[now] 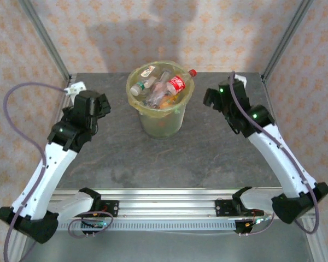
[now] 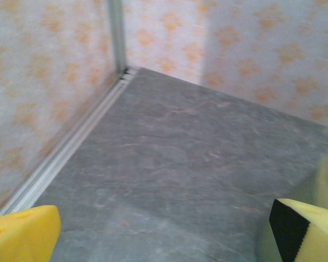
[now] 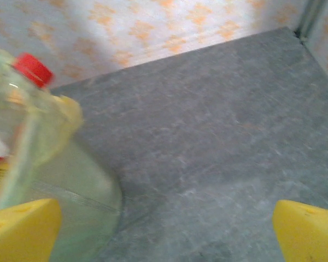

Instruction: Put the plastic bottles in the bin

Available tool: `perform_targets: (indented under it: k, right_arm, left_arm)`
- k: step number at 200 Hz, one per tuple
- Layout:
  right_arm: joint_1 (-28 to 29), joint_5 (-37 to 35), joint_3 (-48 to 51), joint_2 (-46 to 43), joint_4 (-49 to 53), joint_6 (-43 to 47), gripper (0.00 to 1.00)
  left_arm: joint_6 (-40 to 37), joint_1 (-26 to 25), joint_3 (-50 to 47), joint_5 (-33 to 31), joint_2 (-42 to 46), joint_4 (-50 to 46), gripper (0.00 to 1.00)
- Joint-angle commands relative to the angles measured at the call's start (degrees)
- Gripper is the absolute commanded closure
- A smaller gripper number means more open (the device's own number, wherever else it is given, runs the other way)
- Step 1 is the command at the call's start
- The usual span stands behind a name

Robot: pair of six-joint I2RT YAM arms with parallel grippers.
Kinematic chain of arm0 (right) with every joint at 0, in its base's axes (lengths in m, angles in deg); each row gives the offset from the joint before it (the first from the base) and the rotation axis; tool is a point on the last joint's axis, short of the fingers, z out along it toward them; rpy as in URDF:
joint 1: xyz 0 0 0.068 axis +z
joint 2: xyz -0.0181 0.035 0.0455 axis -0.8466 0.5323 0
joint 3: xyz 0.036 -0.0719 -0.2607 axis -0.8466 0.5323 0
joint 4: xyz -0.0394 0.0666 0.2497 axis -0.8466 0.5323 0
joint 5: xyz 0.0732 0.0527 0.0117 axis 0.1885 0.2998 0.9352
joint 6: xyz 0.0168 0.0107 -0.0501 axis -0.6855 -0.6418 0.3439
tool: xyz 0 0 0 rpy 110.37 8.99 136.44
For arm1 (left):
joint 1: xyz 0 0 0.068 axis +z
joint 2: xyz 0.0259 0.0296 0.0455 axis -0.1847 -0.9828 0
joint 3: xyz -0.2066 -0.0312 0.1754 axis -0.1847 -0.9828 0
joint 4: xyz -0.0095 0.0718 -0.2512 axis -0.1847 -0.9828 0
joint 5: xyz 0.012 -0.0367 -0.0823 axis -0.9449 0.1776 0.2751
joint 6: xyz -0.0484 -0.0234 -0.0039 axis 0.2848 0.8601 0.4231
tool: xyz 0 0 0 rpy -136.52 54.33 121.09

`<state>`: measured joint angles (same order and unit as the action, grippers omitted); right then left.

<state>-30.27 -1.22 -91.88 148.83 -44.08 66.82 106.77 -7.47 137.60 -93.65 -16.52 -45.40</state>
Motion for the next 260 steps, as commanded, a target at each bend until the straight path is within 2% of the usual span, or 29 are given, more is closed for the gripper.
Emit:
perform_targets:
  k: [1,44,67,104,126,145,169,209,260]
  right_arm:
    - [0.12,-7.16,8.35,-5.07,-4.94,-2.9,0.01]
    - [0.17,-14.46,22.33,-9.37,-12.27,-1.26,0.01]
    - [0.11,-18.97,28.29,-9.74,-18.43,1.85,0.01]
    - [-0.68,-21.75,40.01,-10.83,-36.15,10.67,0.01]
    - [-3.88,-19.1,45.84,-11.46,-45.5,12.43,0.01]
    - [-8.77,-14.17,49.27,-11.24,-49.36,10.83,0.01]
    - [-12.52,-11.48,52.66,-10.45,-54.19,10.53,0.01]
    - [-15.4,-9.17,56.28,-10.65,-62.65,13.73,0.01]
    - [-18.72,-4.83,59.74,-6.64,-73.02,15.89,0.01]
  left_arm:
    - [4.88,0.96,-7.33,-8.97,4.04,4.53,0.0]
    - [7.61,1.67,-22.4,-15.83,9.79,14.34,0.0]
    - [9.87,2.0,-27.29,-20.32,10.16,15.95,0.0]
    - [2.17,2.5,-36.64,-21.59,10.99,28.23,0.0]
    - [-3.06,3.45,-42.13,-19.1,11.55,36.96,0.0]
    - [-5.54,5.36,-46.31,-14.66,11.83,43.96,0.0]
    - [-7.74,7.75,-50.84,-8.72,11.86,52.53,0.0]
    - [-12.08,10.39,-55.15,-4.17,10.16,61.88,0.0]
    - [-16.06,12.05,-56.76,1.09,2.21,72.16,0.0]
